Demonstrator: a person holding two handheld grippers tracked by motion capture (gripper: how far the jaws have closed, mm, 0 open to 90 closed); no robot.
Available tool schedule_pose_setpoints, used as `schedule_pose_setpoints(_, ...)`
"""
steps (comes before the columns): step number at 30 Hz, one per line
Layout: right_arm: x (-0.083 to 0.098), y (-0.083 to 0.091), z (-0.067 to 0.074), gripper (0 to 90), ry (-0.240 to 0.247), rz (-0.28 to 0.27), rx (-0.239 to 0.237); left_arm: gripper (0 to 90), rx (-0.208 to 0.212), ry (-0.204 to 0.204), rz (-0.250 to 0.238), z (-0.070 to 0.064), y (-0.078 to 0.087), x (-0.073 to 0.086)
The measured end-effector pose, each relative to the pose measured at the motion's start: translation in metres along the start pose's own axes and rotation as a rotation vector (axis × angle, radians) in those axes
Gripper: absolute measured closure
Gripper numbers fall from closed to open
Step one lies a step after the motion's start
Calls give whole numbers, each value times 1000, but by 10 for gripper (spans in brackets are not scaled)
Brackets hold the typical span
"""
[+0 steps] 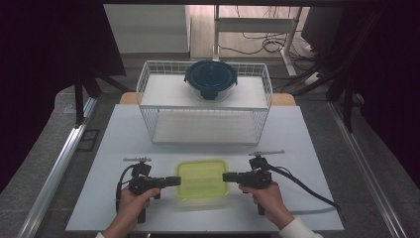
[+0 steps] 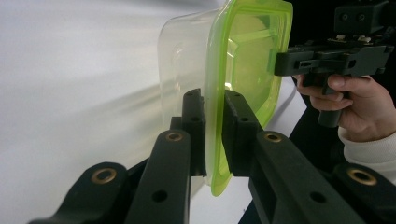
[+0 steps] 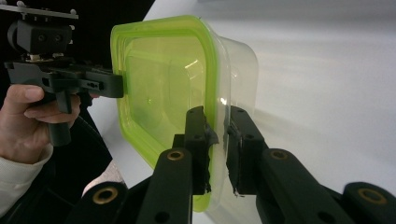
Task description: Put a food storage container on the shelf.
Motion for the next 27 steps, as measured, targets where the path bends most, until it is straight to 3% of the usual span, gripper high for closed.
schedule_pose_setpoints(8,-6,13,14,778,29,-36,-33,809,6,-36,-35,-14,10,-7)
schedule_pose_setpoints(17,-16,19,25,777,73,-43,-24,809,10,-41,-55,-18,16,-16)
schedule_pose_setpoints(27,-34,28,35,777,108,-71,-34,808,-1,-74,-79,-33,29,-37)
Point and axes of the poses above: each handheld gripper's, and its own axes: y roughly backward along the jaws, x roughly out of its underside, z roughly to its left, the point moved 3 cm from there along -y, roughly forward along the jaws, and after that the axes turned 9 degrees about -x, right-handed, at the moved point
